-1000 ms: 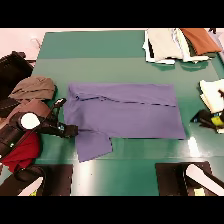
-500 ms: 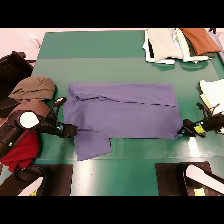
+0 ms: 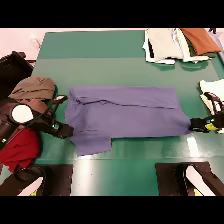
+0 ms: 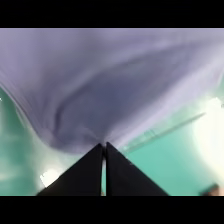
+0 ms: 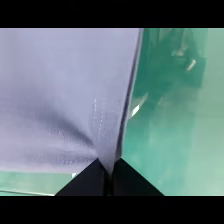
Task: Fold the shirts.
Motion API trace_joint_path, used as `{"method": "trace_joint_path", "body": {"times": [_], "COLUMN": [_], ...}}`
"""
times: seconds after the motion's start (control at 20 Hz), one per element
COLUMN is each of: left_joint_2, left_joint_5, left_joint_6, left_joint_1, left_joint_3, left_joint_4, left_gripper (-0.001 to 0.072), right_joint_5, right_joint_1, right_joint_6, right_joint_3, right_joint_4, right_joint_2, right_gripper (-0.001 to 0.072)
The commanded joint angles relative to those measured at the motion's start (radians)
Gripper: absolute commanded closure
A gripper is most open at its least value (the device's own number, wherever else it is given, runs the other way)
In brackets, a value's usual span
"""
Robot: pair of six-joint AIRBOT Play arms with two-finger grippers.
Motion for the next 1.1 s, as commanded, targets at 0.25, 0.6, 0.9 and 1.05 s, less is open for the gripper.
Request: {"method": "trace_joint_path", "body": {"times": [0.25,0.6,0.9,1.05], "left_joint_2": [-0.287,-0.644,-0.698,-0.695], "left_joint_5": [0.276,0.418,0.447,0.358], "left_joint_6": [0.062,0.216,0.142,0.126], "left_joint_1": [0.074,0.127,0.127,0.126], "left_joint_3": [0.347,0.581,0.623,0.690], "left_joint_4": [0.179,0.119,0.124,0.119], "left_gripper": [0.0683,0.0682,0.0154,0.0343], "right_joint_5": [-0.108,-0.106,-0.104,-0.043], "right_joint_1": [0.156,0.210,0.137,0.056], "right_joint_6": [0.094,0.119,0.052,-0.058], "right_joint_3": [0.323,0.650,0.812,0.804], "right_joint_4": [-0.008,-0.004,0.279,0.359], "right_joint_2": [-0.289,-0.620,-0.782,-0.789], "right_gripper": [0.0696,0.0696,0.0253,0.0252]}}
